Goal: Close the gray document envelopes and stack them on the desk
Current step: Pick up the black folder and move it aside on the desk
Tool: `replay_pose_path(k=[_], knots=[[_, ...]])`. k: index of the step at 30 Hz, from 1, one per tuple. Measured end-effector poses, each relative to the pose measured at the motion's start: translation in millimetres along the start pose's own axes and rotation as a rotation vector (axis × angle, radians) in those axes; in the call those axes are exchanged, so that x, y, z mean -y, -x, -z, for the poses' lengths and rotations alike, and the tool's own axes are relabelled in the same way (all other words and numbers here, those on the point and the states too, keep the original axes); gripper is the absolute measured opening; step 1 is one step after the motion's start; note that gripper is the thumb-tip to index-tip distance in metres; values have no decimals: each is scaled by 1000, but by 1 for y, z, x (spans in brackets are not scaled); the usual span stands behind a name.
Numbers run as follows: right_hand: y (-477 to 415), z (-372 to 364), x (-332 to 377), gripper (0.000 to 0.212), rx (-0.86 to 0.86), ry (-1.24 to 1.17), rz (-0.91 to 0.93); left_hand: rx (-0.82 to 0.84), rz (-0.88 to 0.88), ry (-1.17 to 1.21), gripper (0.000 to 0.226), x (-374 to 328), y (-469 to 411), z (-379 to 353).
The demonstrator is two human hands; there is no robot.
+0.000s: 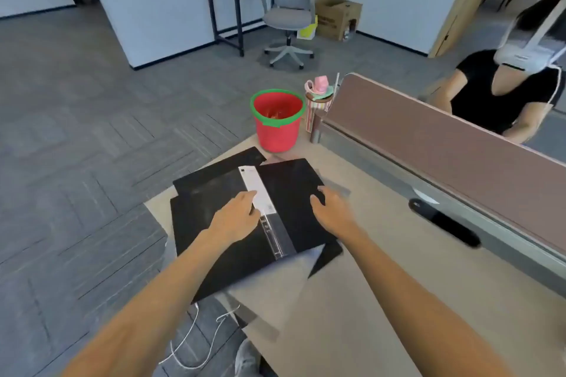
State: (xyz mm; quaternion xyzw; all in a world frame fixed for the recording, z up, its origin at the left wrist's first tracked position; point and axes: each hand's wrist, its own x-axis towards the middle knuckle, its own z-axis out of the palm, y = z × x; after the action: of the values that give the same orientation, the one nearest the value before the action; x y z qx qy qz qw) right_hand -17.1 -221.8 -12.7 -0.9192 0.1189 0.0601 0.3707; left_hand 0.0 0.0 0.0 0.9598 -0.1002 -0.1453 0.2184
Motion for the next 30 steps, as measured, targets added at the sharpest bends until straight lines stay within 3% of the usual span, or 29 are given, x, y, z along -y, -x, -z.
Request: replay_pose_path(k=[4, 8, 11, 15, 18, 22, 26, 30], knots=[[-24, -27, -15, 48, 73, 35, -170, 189, 74, -39, 58, 25, -47, -14], [-52, -42, -43, 48, 72, 43, -329, 357, 227, -151, 84, 43, -98, -39], [-65, -49, -65, 56, 83, 75, -441, 383, 236, -245, 101, 57, -118, -57], [-79, -55, -86, 69, 152, 125, -546, 313, 99, -377, 95, 79, -125, -70], [-84, -55, -92, 72, 108, 191, -547, 307, 73, -375, 93, 84, -125, -75], [-87, -46, -92, 67, -81, 137, -527, 343, 66, -371, 93, 85, -125, -74], [-82, -22, -85, 40, -191, 84, -425, 395, 36, -366, 84, 88, -123, -62], [-62, -5, -75, 25, -52, -58, -379, 385, 57, -285, 70, 83, -102, -46]])
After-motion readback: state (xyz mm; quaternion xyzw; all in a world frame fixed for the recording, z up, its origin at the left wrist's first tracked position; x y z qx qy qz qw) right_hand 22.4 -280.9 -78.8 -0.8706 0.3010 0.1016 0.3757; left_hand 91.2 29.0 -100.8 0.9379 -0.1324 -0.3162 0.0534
